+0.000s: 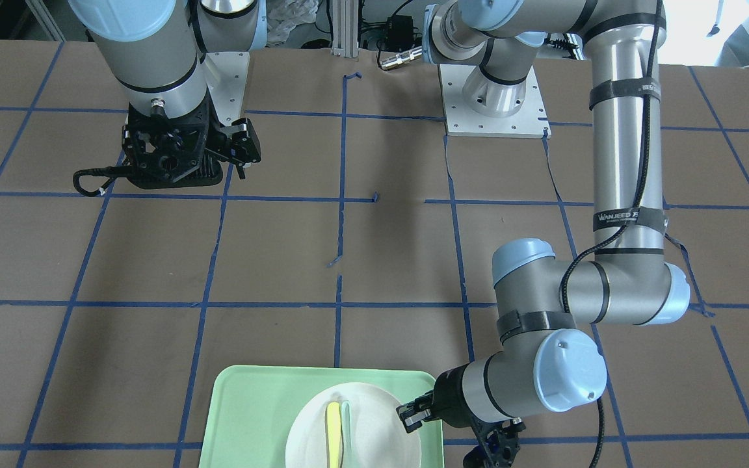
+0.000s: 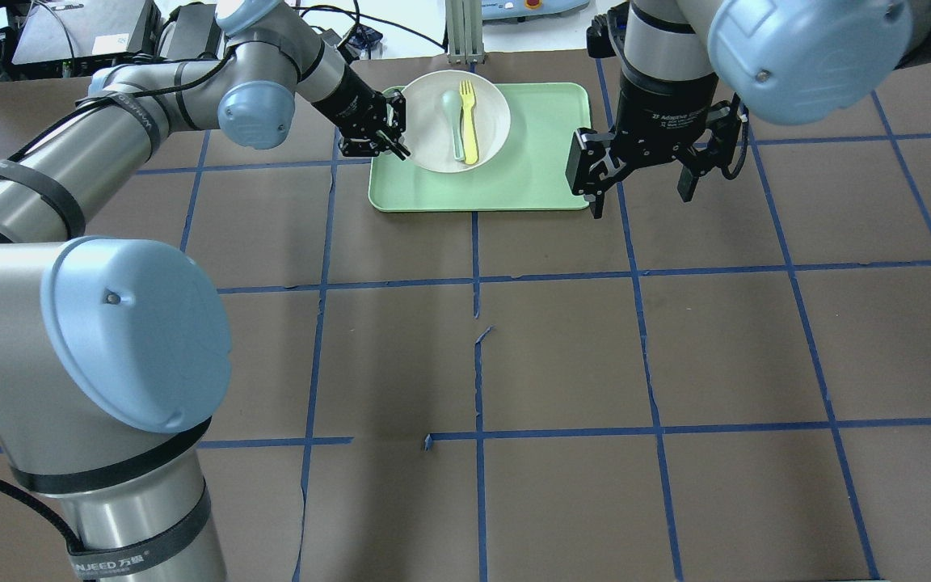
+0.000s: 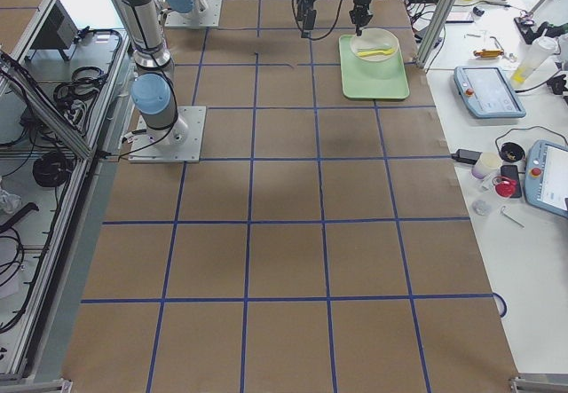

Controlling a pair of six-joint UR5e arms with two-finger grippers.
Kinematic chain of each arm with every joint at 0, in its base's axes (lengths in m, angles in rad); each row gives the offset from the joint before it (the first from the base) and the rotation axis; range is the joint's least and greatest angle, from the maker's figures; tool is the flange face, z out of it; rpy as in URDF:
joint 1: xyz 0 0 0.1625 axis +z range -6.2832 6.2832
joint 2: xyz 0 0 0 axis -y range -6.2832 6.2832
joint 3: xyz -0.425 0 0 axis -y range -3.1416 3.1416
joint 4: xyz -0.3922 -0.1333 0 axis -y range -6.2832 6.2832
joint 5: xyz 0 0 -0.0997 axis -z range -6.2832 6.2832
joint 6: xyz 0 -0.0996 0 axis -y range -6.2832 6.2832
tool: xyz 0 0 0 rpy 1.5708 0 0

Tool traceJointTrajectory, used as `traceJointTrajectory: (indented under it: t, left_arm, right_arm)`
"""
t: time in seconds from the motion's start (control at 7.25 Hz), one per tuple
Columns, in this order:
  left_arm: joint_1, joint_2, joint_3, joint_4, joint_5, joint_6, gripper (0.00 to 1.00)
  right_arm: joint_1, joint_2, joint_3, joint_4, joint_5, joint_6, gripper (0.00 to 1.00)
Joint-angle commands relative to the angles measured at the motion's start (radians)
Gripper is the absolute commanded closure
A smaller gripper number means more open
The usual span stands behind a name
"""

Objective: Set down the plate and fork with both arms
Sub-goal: 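Carry the plate with the left gripper onto the light green tray, then release the plate with the left gripper and lift away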

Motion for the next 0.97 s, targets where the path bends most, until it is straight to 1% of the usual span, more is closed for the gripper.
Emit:
traceJointTrajectory:
  t: [0.0,0.14,0.41,0.55,0.69,0.83]
  left_arm:
    - [-0.029,-0.037,0.030,0.007,0.003,-0.005,1.00]
    - [-0.035,-0.043,0.029,0.029,0.002,-0.005,1.00]
    - [-0.049,-0.052,0.020,0.032,0.007,-0.002,1.00]
    - [-0.049,-0.057,0.018,0.037,0.007,0.007,0.69]
    - [-0.049,-0.055,0.020,0.050,0.013,0.019,0.30]
    - [-0.051,-0.043,0.018,0.063,0.025,0.022,0.00]
  right_arm:
    - [0.001,0.000,0.001,-0.001,0.002,0.002,0.00]
    - [0.001,0.003,0.001,-0.001,0.009,0.001,0.00]
    - [0.001,0.004,-0.001,-0.004,0.014,0.001,0.00]
    - [0.001,0.005,-0.001,-0.004,0.014,0.001,0.00]
    - [-0.001,0.005,-0.004,-0.004,0.012,0.001,0.00]
    - [0.001,0.012,-0.001,-0.006,-0.010,-0.001,0.00]
